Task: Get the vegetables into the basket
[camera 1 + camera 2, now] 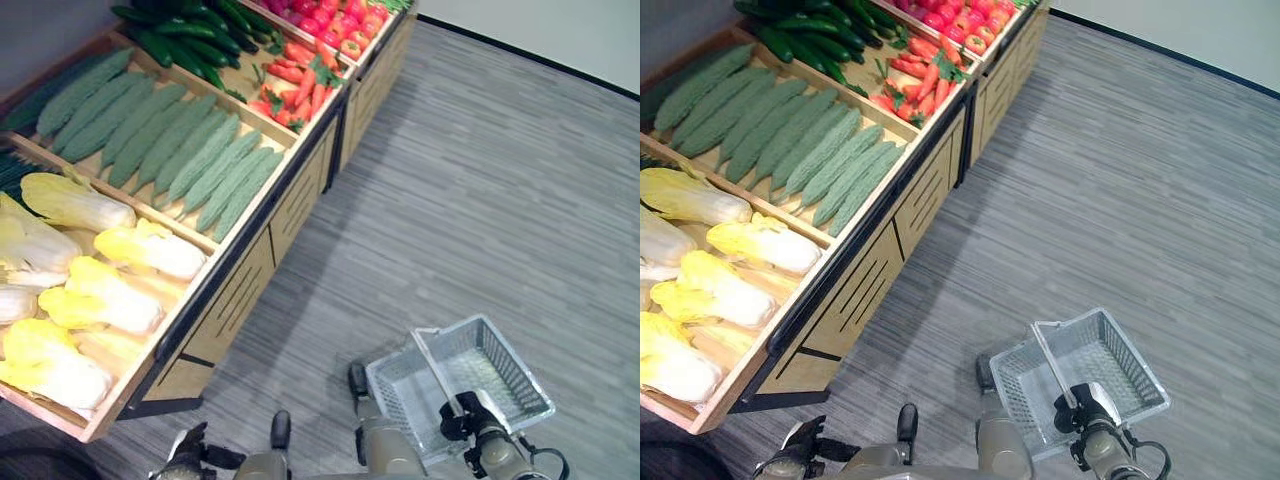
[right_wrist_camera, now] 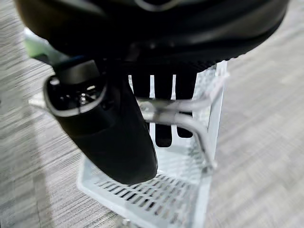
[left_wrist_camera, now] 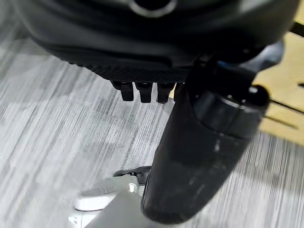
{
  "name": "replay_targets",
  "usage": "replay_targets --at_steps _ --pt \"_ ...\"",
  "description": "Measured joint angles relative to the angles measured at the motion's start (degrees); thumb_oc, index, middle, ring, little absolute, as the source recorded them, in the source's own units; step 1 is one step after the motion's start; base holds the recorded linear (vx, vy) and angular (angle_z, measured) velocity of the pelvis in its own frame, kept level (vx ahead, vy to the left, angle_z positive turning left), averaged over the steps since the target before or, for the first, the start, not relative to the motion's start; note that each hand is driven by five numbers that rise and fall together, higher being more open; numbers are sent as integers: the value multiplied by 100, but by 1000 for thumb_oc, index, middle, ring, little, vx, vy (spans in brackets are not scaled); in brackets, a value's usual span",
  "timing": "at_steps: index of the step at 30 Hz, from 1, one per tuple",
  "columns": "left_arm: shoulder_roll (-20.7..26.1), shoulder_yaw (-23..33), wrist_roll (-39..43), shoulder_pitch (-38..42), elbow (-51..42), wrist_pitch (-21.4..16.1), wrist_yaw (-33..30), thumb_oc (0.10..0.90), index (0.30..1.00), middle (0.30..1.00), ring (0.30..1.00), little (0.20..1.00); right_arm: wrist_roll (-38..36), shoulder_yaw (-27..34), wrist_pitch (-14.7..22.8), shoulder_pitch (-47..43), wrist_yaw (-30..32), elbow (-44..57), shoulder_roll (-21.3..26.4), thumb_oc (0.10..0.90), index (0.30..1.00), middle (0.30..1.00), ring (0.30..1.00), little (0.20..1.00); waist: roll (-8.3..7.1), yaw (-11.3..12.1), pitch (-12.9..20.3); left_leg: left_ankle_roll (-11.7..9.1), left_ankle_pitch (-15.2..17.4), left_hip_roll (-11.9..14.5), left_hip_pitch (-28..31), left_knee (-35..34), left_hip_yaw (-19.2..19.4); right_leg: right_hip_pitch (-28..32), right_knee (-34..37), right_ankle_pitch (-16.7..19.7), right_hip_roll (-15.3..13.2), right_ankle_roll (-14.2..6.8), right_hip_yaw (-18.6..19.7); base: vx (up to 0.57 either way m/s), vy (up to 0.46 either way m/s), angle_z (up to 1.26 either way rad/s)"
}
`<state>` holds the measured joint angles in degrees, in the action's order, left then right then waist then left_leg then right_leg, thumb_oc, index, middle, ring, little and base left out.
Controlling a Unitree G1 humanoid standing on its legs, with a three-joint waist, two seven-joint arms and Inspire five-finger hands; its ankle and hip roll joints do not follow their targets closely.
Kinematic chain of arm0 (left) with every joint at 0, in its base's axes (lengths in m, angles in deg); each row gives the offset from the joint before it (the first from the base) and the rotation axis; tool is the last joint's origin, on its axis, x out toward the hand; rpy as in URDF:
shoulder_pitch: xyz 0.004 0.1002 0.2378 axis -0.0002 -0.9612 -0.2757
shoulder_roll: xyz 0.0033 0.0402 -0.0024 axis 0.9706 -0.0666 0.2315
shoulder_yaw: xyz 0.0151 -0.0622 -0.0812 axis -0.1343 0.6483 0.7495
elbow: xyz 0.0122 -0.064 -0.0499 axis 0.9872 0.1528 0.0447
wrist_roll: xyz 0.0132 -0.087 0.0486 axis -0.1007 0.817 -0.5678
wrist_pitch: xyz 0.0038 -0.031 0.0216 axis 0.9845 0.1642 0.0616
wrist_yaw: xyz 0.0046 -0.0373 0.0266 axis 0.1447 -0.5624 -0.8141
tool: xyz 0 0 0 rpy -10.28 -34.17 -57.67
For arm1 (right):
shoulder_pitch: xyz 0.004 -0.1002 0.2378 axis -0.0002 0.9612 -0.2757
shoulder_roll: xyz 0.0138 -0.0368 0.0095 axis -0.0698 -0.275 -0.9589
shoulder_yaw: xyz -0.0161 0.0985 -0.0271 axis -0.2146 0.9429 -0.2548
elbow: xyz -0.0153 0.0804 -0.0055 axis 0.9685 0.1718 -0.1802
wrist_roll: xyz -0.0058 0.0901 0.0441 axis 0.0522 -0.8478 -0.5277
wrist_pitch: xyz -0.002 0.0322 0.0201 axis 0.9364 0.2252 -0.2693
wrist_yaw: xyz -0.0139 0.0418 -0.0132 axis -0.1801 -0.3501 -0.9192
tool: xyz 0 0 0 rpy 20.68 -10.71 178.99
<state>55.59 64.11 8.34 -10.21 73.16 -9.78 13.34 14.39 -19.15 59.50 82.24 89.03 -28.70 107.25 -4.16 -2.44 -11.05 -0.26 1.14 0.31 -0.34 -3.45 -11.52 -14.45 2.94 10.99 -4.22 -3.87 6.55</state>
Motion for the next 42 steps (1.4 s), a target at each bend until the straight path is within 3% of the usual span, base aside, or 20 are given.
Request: replay_targets --at_steps 1,3,6,10,11,12,14,15,17,21,24,28,29,32,34,35,36,37,38,42 --pt "-88 15 20 -7 -71 0 0 900 1000 1000 1000 1000 3 21 -7 -23 -6 -22 62 400 300 300 300 300 160 17 -17 -110 -20 181 -17 68 37 63 8 -53 137 109 -144 136 -305 78" --pt "-208 195 93 -52 -78 19 -1 900 1000 1000 1000 1000 18 28 4 -291 -34 31 111 400 300 300 300 300 275 81 -44 -252 -114 481 -24 259 137 208 -4 -50 384 291 -501 138 -428 42" --pt "-204 138 126 152 -159 -19 -16 900 1000 1000 1000 1000 35 144 83 -214 -23 297 307 400 300 300 300 300 252 105 -28 -640 -418 524 -467 741 -313 322 -5 -194 412 479 -993 45 -294 93" --pt "-236 135 238 220 -324 4 -77 900 1000 1000 1000 1000 39 146 142 -208 -27 312 526 400 300 300 300 300 239 162 -29 -805 -959 675 -666 604 -58 377 -14 -351 497 749 -1524 3 -184 80" --pt "-236 92 239 303 -328 23 -97 900 1000 1000 1000 1000 37 152 139 -177 -23 277 567 400 300 300 300 300 227 106 -42 -777 -954 742 -792 788 564 438 18 -364 441 876 -1806 -47 -135 130" --pt "-236 -4 235 395 -327 52 -102 900 1000 1000 1000 1000 34 197 136 -72 -24 217 577 400 300 300 300 300 199 -30 -67 -775 -908 974 -888 949 1714 554 39 -454 390 998 -2146 -29 -86 131" --pt "-255 -198 230 398 -410 48 -100 900 1000 1000 1000 1000 18 255 193 48 -18 89 536 400 300 300 300 300 262 -93 -31 -837 -928 1195 -811 852 2450 614 10 -568 390 954 -2415 22 8 99" --pt "-270 -239 229 395 -414 46 -100 900 1000 1000 1000 1000 7 294 186 43 -20 57 497 400 300 300 300 300 262 -129 -31 -870 -923 1218 -774 747 2453 620 10 -581 403 933 -2462 86 91 49" --pt "-338 -247 157 319 -450 116 -89 900 1000 1000 1000 1000 -15 330 179 26 -24 -28 375 400 300 300 300 300 283 -146 -26 -900 -777 1086 -426 124 2106 634 -8 -582 476 888 -2419 89 109 3" --pt "-356 -226 59 236 -431 134 -82 900 1000 1000 1000 1000 -19 471 79 167 -26 -204 383 400 300 300 300 300 388 -163 -9 -798 -774 1010 -342 46 2057 642 -76 -589 544 838 -2359 76 212 -20" --pt "-368 -227 -37 236 -339 124 -13 900 1000 1000 1000 1000 -18 656 -25 285 -25 -397 419 400 300 300 300 300 493 -151 49 -566 -602 854 -325 -8 2060 618 -175 -592 449 694 -2326 30 187 -10" --pt "-312 -226 -37 204 -307 124 26 900 1000 1000 1000 1000 -14 646 -99 465 -26 -425 363 400 300 300 300 300 474 -142 90 -61 -311 267 -330 -53 2055 217 -1052 -779 -239 189 -2133 5 211 9" --pt "-256 -168 -36 139 -289 132 20 900 1000 1000 1000 1000 -15 632 -117 388 -29 -420 352 400 300 300 300 300 465 -145 88 134 -385 119 -247 -168 2122 -86 -1621 -787 -415 45 -1840 26 135 -4" --pt "-94 -186 -35 135 -157 138 14 900 1000 1000 1000 1000 -66 638 -179 327 4 -415 188 400 300 300 300 300 374 -159 88 234 -391 28 -113 -160 1988 -465 -2458 -970 -497 -343 -1003 65 -8 18" --pt "185 -168 -34 93 -100 135 3 900 1000 1000 1000 1000 -141 486 -175 320 -19 -432 -65 400 300 300 300 300 23 -106 195 207 -388 -75 -124 -159 1962 -397 -1495 -870 -679 -523 -701 82 -187 21" --pt "268 -55 -32 76 -55 144 -25 900 1000 1000 1000 1000 -146 406 -127 290 -32 -455 -190 400 300 300 300 300 -84 -109 196 150 -377 -75 -125 -158 1824 -195 -637 -666 -703 -552 -495 34 -224 40" --pt "262 12 -28 98 -49 143 -57 900 1000 1000 1000 1000 -145 407 -95 303 -39 -469 -218 400 300 300 300 300 -102 -126 207 98 -392 -52 -121 -158 1717 -59 -365 -535 -694 -545 -408 13 -255 69" --pt "257 59 -28 103 -50 121 -94 900 1000 1000 1000 1000 -145 408 -88 346 -39 -506 -243 400 300 300 300 300 -112 -116 214 43 -390 -27 -110 -158 1613 101 -188 -416 -707 -524 -507 34 -275 77" --pt "249 133 -30 94 -61 86 -107 900 1000 1000 1000 1000 -145 416 -94 399 -53 -615 -254 400 300 300 300 300 -124 -12 233 -120 -360 78 -67 -159 1506 286 16 -4 -643 -464 -706 57 -270 57" --pt "111 548 -32 -70 -60 194 -136 900 1000 1000 1000 1000 -129 436 -18 292 -45 -496 -46 400 300 300 300 300 225 31 325 -348 -351 655 -46 -117 1522 474 230 -4 -73 -121 -946 66 -154 11"
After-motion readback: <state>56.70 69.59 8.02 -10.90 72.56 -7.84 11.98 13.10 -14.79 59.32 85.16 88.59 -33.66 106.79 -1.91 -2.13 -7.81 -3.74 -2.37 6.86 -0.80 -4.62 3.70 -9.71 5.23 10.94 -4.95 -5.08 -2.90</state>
